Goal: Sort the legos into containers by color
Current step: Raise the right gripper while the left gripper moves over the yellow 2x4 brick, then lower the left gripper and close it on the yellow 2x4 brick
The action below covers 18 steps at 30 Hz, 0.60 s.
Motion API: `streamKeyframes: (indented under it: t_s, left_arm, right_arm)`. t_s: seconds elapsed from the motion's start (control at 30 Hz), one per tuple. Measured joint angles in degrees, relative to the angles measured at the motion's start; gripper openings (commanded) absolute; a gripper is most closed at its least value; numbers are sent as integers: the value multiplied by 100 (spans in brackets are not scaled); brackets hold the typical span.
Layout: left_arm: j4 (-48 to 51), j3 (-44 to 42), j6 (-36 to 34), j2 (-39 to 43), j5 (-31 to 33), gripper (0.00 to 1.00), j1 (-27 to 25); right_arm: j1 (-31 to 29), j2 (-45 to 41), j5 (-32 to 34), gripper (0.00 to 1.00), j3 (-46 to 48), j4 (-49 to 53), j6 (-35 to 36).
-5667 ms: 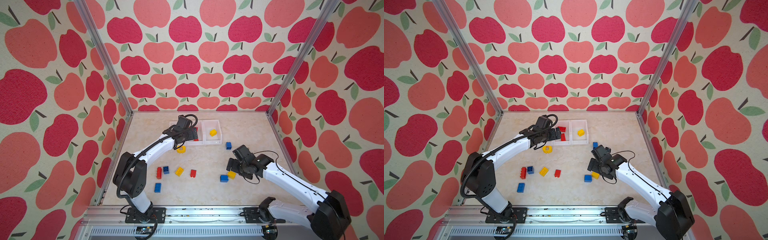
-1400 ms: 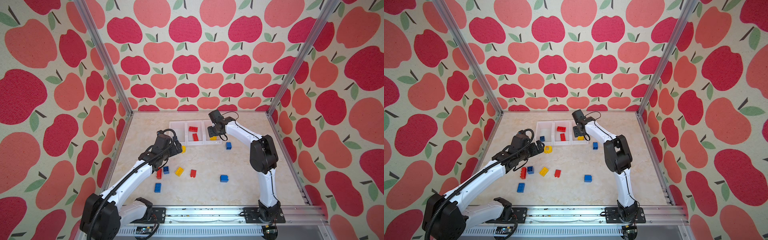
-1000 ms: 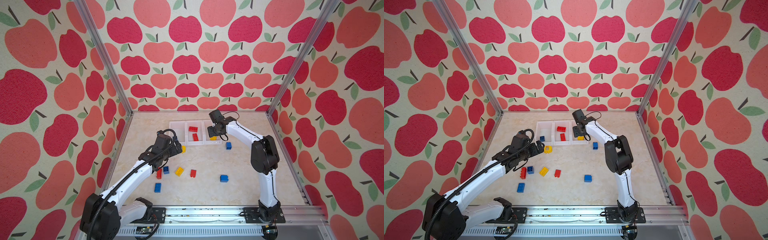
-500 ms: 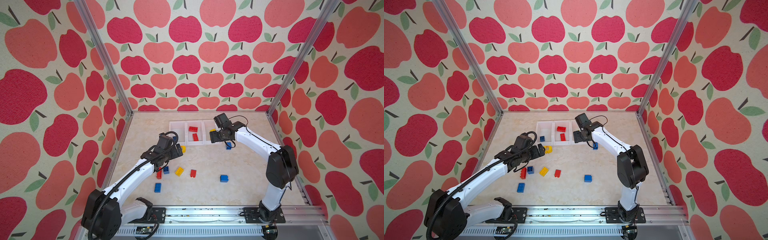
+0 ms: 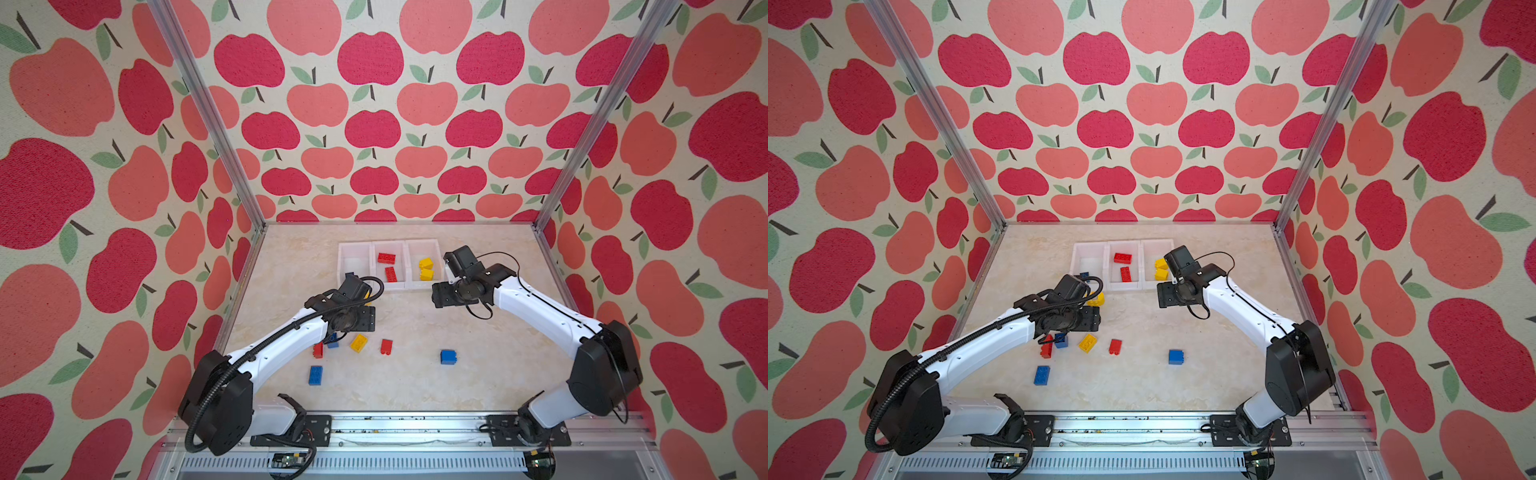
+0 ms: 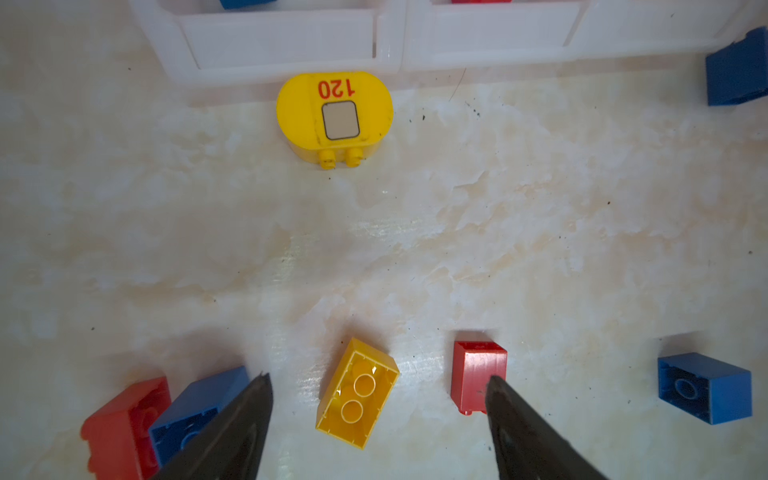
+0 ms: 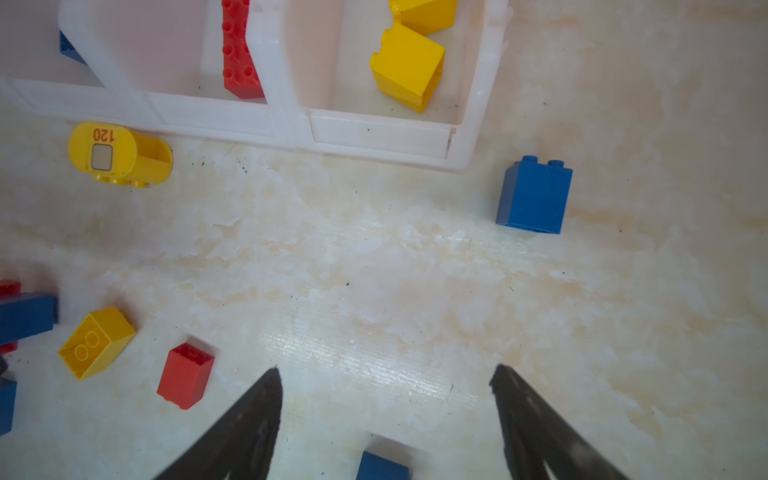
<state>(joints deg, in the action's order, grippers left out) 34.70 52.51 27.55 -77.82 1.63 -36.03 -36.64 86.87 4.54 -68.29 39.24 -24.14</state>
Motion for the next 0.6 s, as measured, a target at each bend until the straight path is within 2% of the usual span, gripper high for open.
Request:
streamKeyframes:
  t_s: [0.2, 0.6]
  left_arm:
    - [291, 162, -210, -533, -2, 75, -190]
    - [404, 162, -442, -1047, -98, 66, -238]
  right_arm:
    - [0, -396, -83, 84, 396, 81, -138]
    - [0, -769, -146, 85, 824, 133, -389]
